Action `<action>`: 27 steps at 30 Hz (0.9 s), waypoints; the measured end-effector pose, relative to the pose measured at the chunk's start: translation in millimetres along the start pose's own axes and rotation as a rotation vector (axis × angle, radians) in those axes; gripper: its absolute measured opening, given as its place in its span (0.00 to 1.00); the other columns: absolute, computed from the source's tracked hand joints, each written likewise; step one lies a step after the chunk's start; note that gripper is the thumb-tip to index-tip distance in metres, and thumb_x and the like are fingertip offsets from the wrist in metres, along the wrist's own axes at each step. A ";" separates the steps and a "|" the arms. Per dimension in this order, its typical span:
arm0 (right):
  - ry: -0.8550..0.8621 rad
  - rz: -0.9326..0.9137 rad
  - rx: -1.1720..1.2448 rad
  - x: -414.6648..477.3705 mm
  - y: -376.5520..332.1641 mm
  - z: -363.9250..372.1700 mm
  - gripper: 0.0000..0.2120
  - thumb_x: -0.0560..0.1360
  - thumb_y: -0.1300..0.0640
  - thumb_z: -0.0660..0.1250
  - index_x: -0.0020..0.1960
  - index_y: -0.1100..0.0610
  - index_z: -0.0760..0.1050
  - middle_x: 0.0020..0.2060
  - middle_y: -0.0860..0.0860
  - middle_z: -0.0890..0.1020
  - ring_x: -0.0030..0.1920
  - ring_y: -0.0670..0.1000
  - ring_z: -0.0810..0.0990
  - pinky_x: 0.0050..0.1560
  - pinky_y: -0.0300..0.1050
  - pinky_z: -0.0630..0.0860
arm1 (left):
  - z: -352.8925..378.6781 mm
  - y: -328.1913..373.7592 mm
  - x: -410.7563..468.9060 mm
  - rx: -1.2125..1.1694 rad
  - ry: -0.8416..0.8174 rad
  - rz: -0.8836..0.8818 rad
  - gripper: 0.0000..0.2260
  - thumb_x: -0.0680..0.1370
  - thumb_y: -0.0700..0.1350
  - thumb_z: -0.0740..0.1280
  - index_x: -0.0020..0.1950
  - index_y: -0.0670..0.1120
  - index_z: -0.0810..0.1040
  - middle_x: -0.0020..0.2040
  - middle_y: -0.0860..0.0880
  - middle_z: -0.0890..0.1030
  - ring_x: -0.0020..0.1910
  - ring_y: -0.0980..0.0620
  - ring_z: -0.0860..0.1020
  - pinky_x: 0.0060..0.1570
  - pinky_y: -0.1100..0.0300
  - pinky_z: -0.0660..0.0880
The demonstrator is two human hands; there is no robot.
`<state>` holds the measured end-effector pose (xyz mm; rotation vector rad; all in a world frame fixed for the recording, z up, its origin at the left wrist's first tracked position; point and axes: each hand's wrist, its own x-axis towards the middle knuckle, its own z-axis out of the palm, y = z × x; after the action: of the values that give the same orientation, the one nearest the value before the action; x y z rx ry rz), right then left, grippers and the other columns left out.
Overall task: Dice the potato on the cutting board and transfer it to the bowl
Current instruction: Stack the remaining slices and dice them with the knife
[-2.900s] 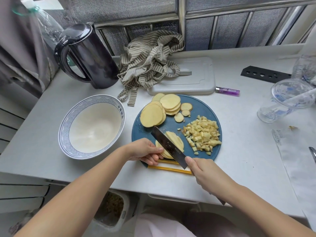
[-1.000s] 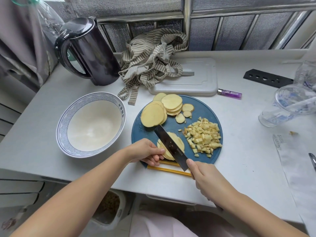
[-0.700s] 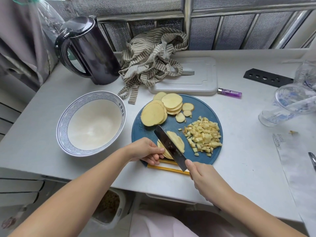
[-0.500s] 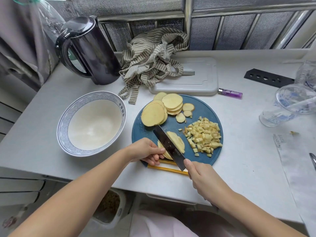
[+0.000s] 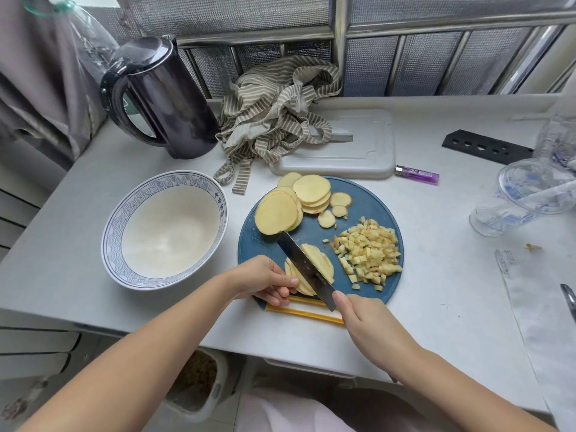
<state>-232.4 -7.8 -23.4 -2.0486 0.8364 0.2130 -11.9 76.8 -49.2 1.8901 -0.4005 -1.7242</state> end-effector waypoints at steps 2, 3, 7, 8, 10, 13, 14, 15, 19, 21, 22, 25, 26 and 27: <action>0.014 -0.003 0.013 -0.7 0.8 -1.2 0.22 0.82 0.44 0.46 0.35 0.52 0.65 0.31 0.47 0.71 0.33 0.46 0.69 0.34 0.40 0.63 | 0.0 0.4 0.3 -0.003 -0.001 -0.007 0.07 0.76 0.44 0.71 0.43 0.40 0.81 0.29 0.47 0.79 0.35 0.50 0.83 0.32 0.66 0.79; 0.014 -0.004 0.022 -1.5 1.0 -1.7 0.23 0.82 0.43 0.46 0.35 0.52 0.66 0.31 0.47 0.71 0.33 0.46 0.69 0.34 0.40 0.63 | 0.0 0.8 0.6 -0.005 -0.002 -0.009 0.07 0.76 0.44 0.71 0.43 0.40 0.81 0.29 0.47 0.79 0.35 0.50 0.83 0.32 0.66 0.79; 0.005 -0.011 0.035 -7.5 -0.4 -3.1 0.22 0.83 0.43 0.46 0.36 0.50 0.67 0.31 0.46 0.72 0.33 0.45 0.70 0.35 0.39 0.64 | -0.1 2.0 1.0 0.000 -0.003 -0.025 0.08 0.76 0.45 0.70 0.45 0.39 0.82 0.29 0.47 0.79 0.36 0.50 0.83 0.32 0.66 0.79; -0.001 -0.015 0.033 -8.6 -1.3 -3.2 0.21 0.83 0.44 0.46 0.35 0.49 0.66 0.31 0.46 0.72 0.33 0.45 0.70 0.35 0.39 0.64 | -0.3 2.2 1.0 0.001 -0.003 -0.030 0.08 0.76 0.45 0.70 0.45 0.39 0.82 0.29 0.47 0.79 0.36 0.50 0.83 0.32 0.66 0.79; -0.012 -0.018 0.019 -9.7 -2.1 -2.2 0.21 0.83 0.44 0.46 0.35 0.49 0.65 0.31 0.46 0.71 0.33 0.45 0.70 0.36 0.39 0.64 | -0.9 2.6 0.6 -0.003 -0.009 -0.040 0.08 0.76 0.44 0.70 0.45 0.39 0.82 0.29 0.48 0.79 0.36 0.50 0.83 0.32 0.66 0.79; -0.019 -0.017 -0.006 -10.0 -0.6 1.0 0.21 0.83 0.44 0.46 0.35 0.50 0.64 0.31 0.47 0.70 0.33 0.46 0.69 0.36 0.39 0.64 | -2.1 3.1 -0.3 -0.018 -0.030 -0.051 0.07 0.76 0.43 0.70 0.46 0.39 0.81 0.29 0.48 0.79 0.36 0.50 0.83 0.32 0.66 0.78; -0.018 -0.018 -0.007 -9.7 -0.5 1.2 0.21 0.83 0.44 0.46 0.35 0.50 0.64 0.31 0.47 0.70 0.33 0.46 0.69 0.36 0.40 0.64 | -2.8 3.7 -0.3 -0.020 -0.035 -0.052 0.07 0.76 0.42 0.70 0.46 0.39 0.81 0.29 0.48 0.79 0.36 0.50 0.83 0.32 0.66 0.78; -0.019 -0.021 -0.007 -9.6 -0.5 1.7 0.21 0.83 0.44 0.46 0.35 0.50 0.64 0.30 0.47 0.70 0.33 0.46 0.69 0.36 0.40 0.64 | -3.2 3.6 -0.3 -0.022 -0.038 -0.052 0.06 0.77 0.42 0.69 0.46 0.39 0.81 0.29 0.48 0.79 0.36 0.50 0.83 0.32 0.66 0.79; -0.013 -0.034 -0.024 -8.0 -1.2 6.1 0.21 0.83 0.45 0.46 0.35 0.50 0.63 0.30 0.46 0.69 0.33 0.46 0.69 0.35 0.39 0.64 | -2.0 1.4 0.8 -0.011 -0.026 -0.033 0.07 0.77 0.42 0.69 0.45 0.39 0.81 0.29 0.47 0.79 0.35 0.50 0.83 0.32 0.66 0.79; -0.005 -0.031 -0.042 -6.7 -1.0 9.4 0.20 0.83 0.44 0.46 0.36 0.50 0.64 0.31 0.46 0.70 0.34 0.46 0.70 0.36 0.41 0.65 | -0.9 -0.4 1.5 -0.004 -0.006 -0.013 0.07 0.77 0.43 0.69 0.45 0.39 0.81 0.29 0.48 0.79 0.35 0.51 0.83 0.32 0.66 0.79; -0.001 -0.031 -0.058 -6.1 -1.0 11.4 0.20 0.83 0.44 0.45 0.37 0.50 0.65 0.31 0.46 0.71 0.34 0.47 0.71 0.38 0.43 0.67 | -0.7 -1.6 1.6 -0.005 0.002 -0.003 0.07 0.77 0.43 0.69 0.44 0.39 0.81 0.29 0.47 0.79 0.34 0.51 0.83 0.32 0.66 0.79; 0.017 -0.030 -0.124 -4.8 0.0 15.5 0.21 0.82 0.43 0.44 0.42 0.51 0.68 0.35 0.48 0.75 0.38 0.49 0.75 0.41 0.47 0.71 | 0.1 -3.4 1.9 -0.002 0.012 0.018 0.07 0.77 0.43 0.69 0.44 0.39 0.81 0.29 0.47 0.79 0.33 0.51 0.83 0.31 0.67 0.78; 0.021 -0.031 -0.141 -4.3 0.4 16.3 0.21 0.82 0.43 0.43 0.44 0.52 0.69 0.36 0.49 0.76 0.39 0.50 0.76 0.42 0.47 0.72 | 0.4 -3.9 2.3 0.000 0.012 0.023 0.07 0.77 0.43 0.69 0.43 0.39 0.81 0.29 0.47 0.79 0.33 0.51 0.83 0.31 0.67 0.78; 0.022 -0.030 -0.149 -3.4 0.5 16.7 0.21 0.82 0.43 0.43 0.44 0.52 0.69 0.37 0.49 0.76 0.40 0.51 0.76 0.43 0.48 0.72 | 0.4 -4.3 2.8 0.003 0.015 0.029 0.07 0.77 0.43 0.69 0.43 0.39 0.81 0.29 0.47 0.79 0.32 0.52 0.83 0.31 0.67 0.78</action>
<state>-232.7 6.9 -32.1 -2.2047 0.8234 0.2432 -12.5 78.6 -54.0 1.8893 -0.4232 -1.6910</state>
